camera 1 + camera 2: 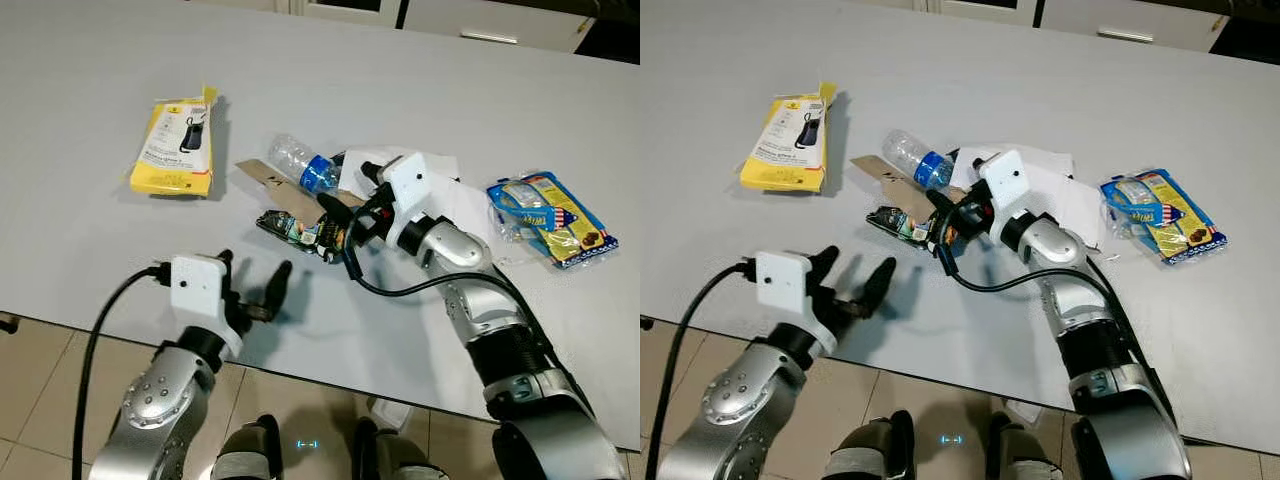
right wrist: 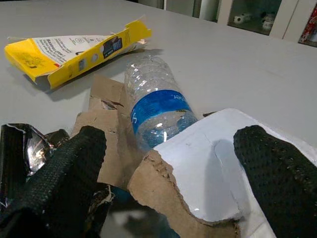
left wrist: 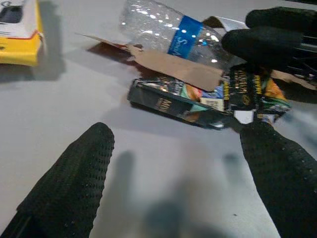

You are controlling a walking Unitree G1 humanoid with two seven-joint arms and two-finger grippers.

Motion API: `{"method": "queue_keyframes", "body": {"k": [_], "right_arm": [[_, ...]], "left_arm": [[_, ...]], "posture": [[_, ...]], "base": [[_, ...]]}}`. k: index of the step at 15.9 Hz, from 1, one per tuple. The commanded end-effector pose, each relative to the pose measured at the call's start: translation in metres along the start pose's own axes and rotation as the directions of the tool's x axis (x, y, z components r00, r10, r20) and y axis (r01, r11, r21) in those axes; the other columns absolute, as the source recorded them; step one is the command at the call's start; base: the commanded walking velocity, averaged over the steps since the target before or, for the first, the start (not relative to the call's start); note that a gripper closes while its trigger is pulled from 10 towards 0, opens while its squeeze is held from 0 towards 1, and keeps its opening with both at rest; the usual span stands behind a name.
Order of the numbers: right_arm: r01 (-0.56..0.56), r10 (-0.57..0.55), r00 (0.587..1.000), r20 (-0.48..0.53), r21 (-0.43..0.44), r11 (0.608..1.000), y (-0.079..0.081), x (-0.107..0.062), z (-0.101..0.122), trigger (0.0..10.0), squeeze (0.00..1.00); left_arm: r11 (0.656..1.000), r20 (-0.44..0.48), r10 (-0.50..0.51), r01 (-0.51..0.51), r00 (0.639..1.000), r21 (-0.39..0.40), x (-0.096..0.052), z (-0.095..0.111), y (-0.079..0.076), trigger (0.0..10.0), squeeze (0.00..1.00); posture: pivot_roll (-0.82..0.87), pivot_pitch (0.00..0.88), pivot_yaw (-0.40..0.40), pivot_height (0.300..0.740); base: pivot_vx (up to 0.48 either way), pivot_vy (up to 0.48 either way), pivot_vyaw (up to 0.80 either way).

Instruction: Picking trash to rubbish bin

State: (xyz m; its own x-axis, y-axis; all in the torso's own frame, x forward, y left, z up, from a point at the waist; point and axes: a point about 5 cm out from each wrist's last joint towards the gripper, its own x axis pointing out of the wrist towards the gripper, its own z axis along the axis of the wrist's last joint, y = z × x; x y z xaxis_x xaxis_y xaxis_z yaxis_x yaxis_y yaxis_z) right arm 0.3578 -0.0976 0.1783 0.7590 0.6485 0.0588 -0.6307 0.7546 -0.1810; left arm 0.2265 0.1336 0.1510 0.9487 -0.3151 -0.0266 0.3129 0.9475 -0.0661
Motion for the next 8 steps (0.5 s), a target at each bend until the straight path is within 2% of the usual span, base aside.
{"method": "queue_keyframes", "body": {"k": [1, 2, 5, 8], "right_arm": [[-0.009, 0.009, 1.0, -0.012, -0.018, 1.0, -0.002, -0.006, 0.0, 10.0, 0.0], [-0.022, 0.018, 0.998, -0.061, -0.06, 0.998, -0.01, -0.02, -0.001, 10.0, 0.0], [-0.012, -0.003, 0.991, -0.131, -0.115, 0.993, -0.027, -0.042, -0.002, 10.0, 0.0], [0.0, -0.031, 0.982, -0.187, -0.164, 0.986, -0.035, -0.051, -0.007, 10.0, 0.0]], "left_arm": [[0.999, -0.017, -0.033, 0.033, 0.999, -0.008, -0.001, -0.002, -0.004, 10.0, 0.0], [0.999, -0.018, -0.043, 0.043, 0.999, -0.009, 0.001, -0.001, -0.006, 10.0, 0.0], [0.998, -0.022, -0.055, 0.055, 0.998, -0.013, 0.002, -0.002, -0.007, 10.0, 0.0], [0.998, -0.02, -0.069, 0.069, 0.997, -0.013, 0.005, -0.002, -0.009, 10.0, 0.0]], "posture": [[0.05, 0.253, 0.004, 0.74], [0.04, 0.255, 0.006, 0.74], [0.01, 0.261, 0.01, 0.74], [0.01, 0.261, 0.01, 0.74]], "base": [[0.0, 0.0, 0.0], [0.0, 0.0, 0.0], [0.0, 0.0, 0.0], [0.0, 0.0, 0.0]]}}
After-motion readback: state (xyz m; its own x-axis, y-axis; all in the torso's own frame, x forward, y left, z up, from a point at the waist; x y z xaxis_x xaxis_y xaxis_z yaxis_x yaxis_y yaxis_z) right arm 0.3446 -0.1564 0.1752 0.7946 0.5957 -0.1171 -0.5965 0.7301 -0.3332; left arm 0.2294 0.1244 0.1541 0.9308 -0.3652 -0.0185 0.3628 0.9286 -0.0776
